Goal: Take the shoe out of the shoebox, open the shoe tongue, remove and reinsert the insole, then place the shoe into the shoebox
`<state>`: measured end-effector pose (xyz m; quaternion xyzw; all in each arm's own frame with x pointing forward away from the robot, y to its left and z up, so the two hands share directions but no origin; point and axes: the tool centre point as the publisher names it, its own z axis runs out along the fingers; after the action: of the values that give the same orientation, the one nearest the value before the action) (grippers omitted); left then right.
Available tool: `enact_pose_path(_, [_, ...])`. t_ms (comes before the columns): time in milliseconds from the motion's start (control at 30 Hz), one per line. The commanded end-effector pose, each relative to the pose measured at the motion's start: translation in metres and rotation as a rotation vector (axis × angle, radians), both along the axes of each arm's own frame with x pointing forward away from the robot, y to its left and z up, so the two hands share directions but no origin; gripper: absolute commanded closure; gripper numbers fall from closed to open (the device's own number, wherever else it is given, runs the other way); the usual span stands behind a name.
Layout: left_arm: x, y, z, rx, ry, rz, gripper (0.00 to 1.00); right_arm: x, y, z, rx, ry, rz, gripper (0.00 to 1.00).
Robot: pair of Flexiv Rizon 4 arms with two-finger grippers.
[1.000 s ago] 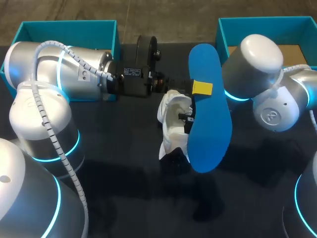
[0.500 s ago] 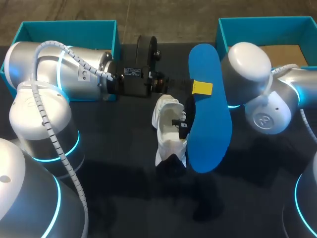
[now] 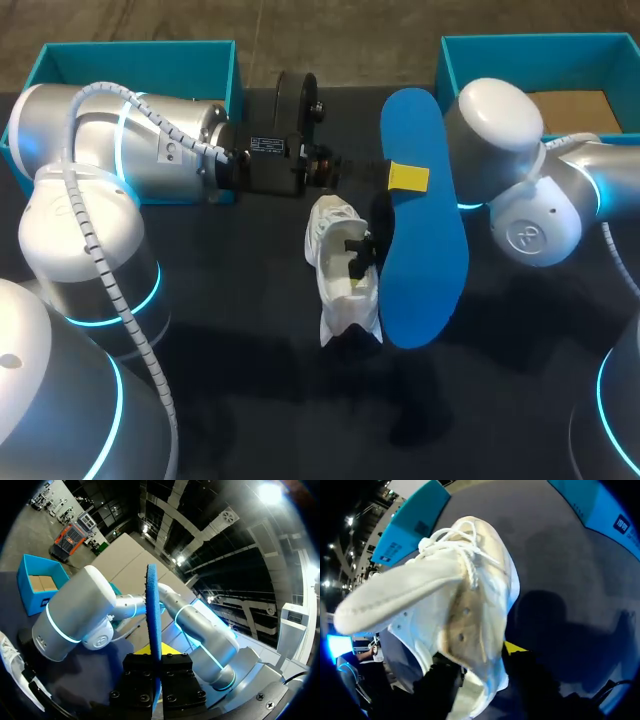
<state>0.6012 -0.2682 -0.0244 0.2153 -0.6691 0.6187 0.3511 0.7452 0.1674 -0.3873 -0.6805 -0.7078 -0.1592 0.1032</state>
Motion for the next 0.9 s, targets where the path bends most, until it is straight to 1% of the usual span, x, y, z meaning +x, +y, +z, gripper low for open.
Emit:
enact_pose_path(33, [-0.001,-0.001,-0.001,-0.002,0.000,0.003,1.00,-0.008,-0.003,0.011,0.053,0.001,0.015,0.00])
enact_pose_path(133, [-0.001,-0.001,-0.001,-0.002,0.000,0.003,1.00,-0.010,-0.002,0.023,0.098,0.003,0.037,0.00])
enact_pose_path(300, [-0.001,-0.001,-0.001,-0.002,0.000,0.003,1.00,-0.011,-0.004,0.044,0.209,-0.022,0.041,0.00])
enact_pose_path(333, [-0.001,-0.001,-0.001,-0.002,0.000,0.003,1.00,-0.011,-0.005,0.050,0.246,-0.040,0.055,0.00])
enact_pose_path(767, [-0.001,-0.001,-0.001,-0.002,0.000,0.003,1.00,-0.011,-0.005,0.050,0.246,-0.040,0.055,0.00])
enact_pose_path(833, [-0.001,-0.001,-0.001,-0.002,0.000,0.003,1.00,-0.006,-0.008,0.062,0.315,-0.094,0.052,0.00])
enact_pose_path(900, [-0.001,-0.001,-0.001,-0.002,0.000,0.003,1.00,-0.002,-0.013,0.073,0.346,-0.112,0.055,0.00])
